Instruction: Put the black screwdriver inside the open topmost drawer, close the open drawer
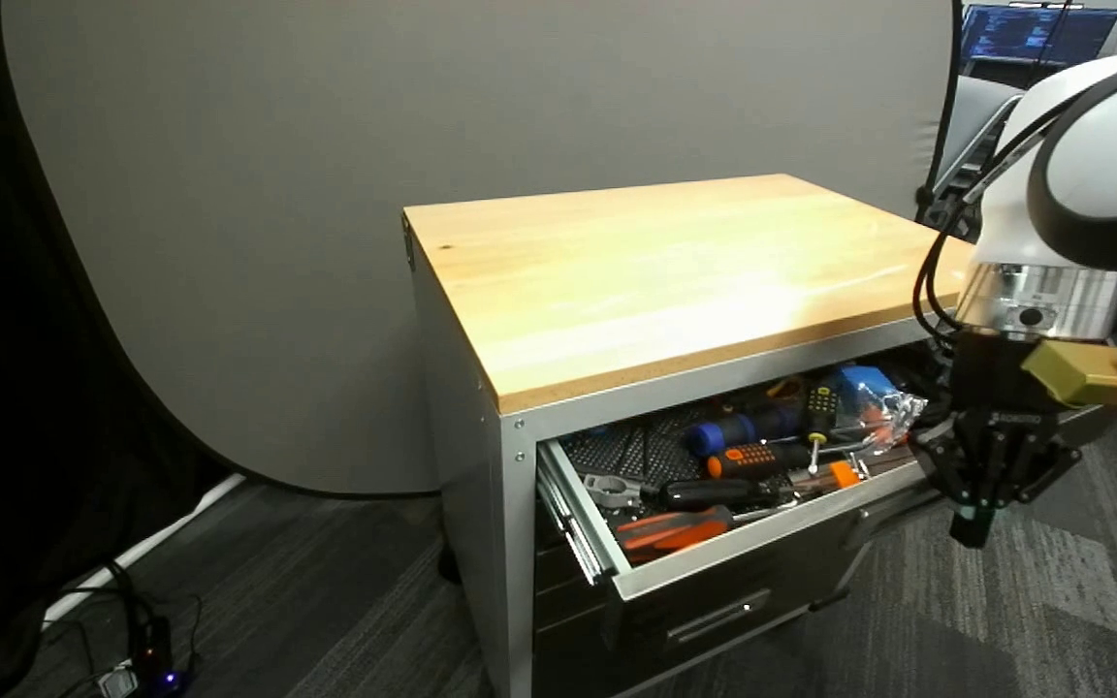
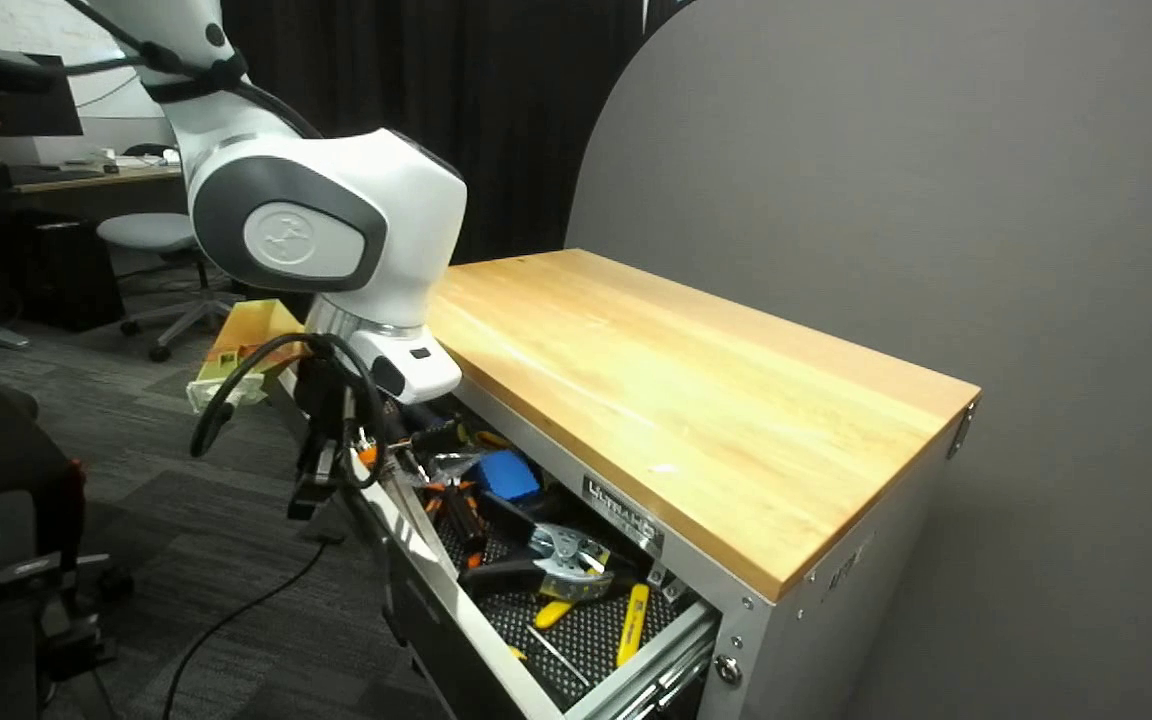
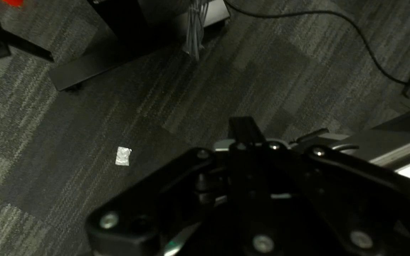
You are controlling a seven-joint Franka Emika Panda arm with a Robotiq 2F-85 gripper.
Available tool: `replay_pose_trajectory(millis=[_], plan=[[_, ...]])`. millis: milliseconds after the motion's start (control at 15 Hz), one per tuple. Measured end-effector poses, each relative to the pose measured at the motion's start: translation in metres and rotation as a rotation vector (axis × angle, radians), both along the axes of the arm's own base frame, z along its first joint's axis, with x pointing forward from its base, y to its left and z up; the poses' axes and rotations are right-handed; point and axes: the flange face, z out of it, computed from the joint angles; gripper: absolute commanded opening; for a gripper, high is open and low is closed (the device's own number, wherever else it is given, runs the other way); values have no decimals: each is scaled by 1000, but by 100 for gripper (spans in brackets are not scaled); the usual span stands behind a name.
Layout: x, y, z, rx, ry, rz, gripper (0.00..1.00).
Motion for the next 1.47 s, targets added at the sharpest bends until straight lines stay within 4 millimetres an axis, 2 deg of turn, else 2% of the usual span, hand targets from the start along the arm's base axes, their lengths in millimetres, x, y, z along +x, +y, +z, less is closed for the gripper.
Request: replay_pose_trajectory(millis=[333,867,1467], plan=[[19,18,10,-18,-166,-24,4],[44,58,20,-38,-375,-3,4],[74,75,16,-32,-498,23,5]])
